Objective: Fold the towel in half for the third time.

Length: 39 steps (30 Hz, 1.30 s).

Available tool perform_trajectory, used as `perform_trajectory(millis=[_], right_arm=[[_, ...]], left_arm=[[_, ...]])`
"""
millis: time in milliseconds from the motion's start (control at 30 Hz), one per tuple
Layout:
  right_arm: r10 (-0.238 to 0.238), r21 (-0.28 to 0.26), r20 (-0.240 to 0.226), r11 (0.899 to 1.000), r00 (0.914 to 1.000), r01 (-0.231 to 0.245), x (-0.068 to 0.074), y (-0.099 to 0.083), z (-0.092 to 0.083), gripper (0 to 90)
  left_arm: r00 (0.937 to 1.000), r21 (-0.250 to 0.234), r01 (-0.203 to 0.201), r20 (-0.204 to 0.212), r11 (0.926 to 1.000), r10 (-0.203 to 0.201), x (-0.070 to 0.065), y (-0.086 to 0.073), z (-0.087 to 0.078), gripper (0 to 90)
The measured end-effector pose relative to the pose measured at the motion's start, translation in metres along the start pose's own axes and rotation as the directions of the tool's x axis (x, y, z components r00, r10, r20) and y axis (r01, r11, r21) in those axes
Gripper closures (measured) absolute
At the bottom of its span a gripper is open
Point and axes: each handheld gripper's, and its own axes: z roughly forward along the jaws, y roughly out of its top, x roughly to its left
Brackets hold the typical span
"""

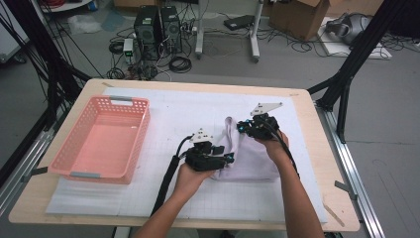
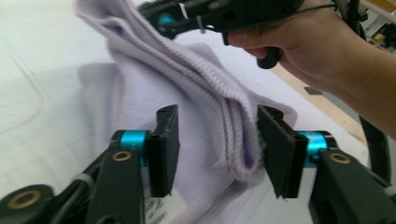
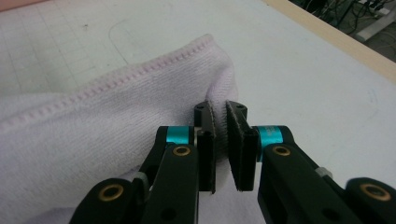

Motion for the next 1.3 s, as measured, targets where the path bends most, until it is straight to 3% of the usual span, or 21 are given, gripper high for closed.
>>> perform_trajectory(millis=[267, 567, 700, 867, 967, 1000, 1167, 1233, 1300], right_arm=[[-0.041, -0.002, 0.007, 0.999, 0.9991, 0.041, -0.004, -0.008, -0.008, 82.9], [-0.03, 0.002, 0.066, 1.0, 0.9973, 0.03, -0.014, -0.017, -0.018, 82.4], [-0.03, 0.065, 0.1, 0.998, 0.9946, 0.023, -0.016, -0.021, -0.013, 82.3], [-0.011, 0.076, 0.142, 0.997, 0.9898, 0.0, -0.017, -0.028, -0.013, 81.4], [-0.001, 0.108, 0.19, 0.994, 0.9818, -0.02, -0.019, -0.033, -0.016, 78.5], [0.02, 0.095, 0.203, 0.995, 0.979, -0.04, -0.021, -0.036, -0.019, 71.6], [0.108, 0.049, 0.238, 0.991, 0.9652, -0.123, -0.025, -0.051, -0.04, 66.0], [0.15, 0.03, 0.253, 0.986, 0.9558, -0.163, -0.025, -0.055, -0.052, 63.5], [0.189, -0.023, 0.269, 0.981, 0.9442, -0.19, -0.022, -0.061, -0.064, 59.1]], left_arm=[[0.9995, -0.075, -0.028, -0.015, 0.9968, 0.027, 0.014, 0.0, -0.032, 44.2], [0.997, -0.059, -0.02, -0.076, 0.9981, 0.015, 0.036, -0.016, -0.051, 43.0], [0.9944, -0.055, -0.041, -0.1, 0.9977, 0.035, 0.044, -0.023, -0.055, 42.0], [0.9914, -0.075, -0.081, -0.109, 0.9939, 0.072, 0.051, -0.03, -0.06, 40.0], [0.9884, -0.074, -0.101, -0.122, 0.9922, 0.091, 0.055, -0.036, -0.061, 39.1], [0.9887, -0.075, -0.098, -0.121, 0.9924, 0.088, 0.055, -0.037, -0.061, 38.3], [0.9867, -0.065, -0.107, -0.13, 0.9922, 0.097, 0.06, -0.043, -0.066, 38.1], [0.9858, -0.069, -0.112, -0.133, 0.9913, 0.102, 0.062, -0.044, -0.069, 38.1], [0.9871, -0.075, -0.102, -0.131, 0.9919, 0.092, 0.065, -0.046, -0.071, 38.1]])
